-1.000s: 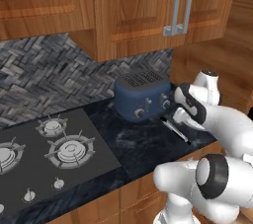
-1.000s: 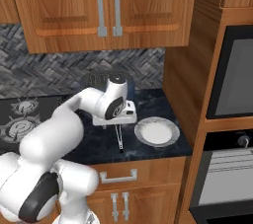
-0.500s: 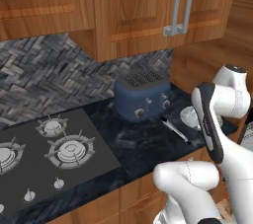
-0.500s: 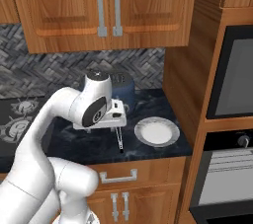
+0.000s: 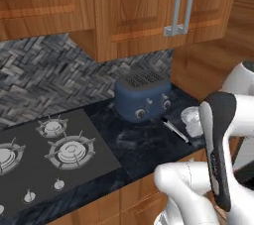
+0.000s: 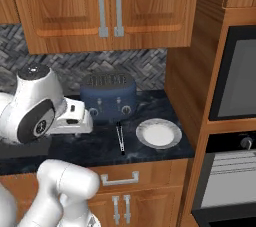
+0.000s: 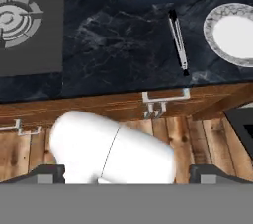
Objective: Pick up the tongs from the counter and place them near the plate next to the oven.
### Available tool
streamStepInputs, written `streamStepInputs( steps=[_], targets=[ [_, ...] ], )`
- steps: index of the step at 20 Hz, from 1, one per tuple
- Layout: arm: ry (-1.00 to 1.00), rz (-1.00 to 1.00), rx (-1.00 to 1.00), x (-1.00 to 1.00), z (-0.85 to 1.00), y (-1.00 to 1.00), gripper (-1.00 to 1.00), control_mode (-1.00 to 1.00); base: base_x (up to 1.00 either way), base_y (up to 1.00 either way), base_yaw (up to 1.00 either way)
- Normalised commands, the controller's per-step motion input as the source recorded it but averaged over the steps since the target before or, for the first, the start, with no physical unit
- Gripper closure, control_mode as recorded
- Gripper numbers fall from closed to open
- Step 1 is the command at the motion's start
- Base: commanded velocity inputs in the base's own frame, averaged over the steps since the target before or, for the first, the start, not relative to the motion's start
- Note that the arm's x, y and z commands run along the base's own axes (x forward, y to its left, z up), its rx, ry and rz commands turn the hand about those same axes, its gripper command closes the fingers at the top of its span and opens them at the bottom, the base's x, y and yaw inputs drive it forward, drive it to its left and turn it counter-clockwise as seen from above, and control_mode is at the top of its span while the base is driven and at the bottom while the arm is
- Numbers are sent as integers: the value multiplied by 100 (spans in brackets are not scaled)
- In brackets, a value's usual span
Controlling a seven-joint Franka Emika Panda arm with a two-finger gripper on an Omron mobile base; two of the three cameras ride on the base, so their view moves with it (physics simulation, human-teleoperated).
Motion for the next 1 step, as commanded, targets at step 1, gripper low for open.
streamStepInputs(
  steps=[1],
  targets=[
    [-12, -1, 0, -96, 66, 51, -100, -100, 0, 0, 0]
  ],
)
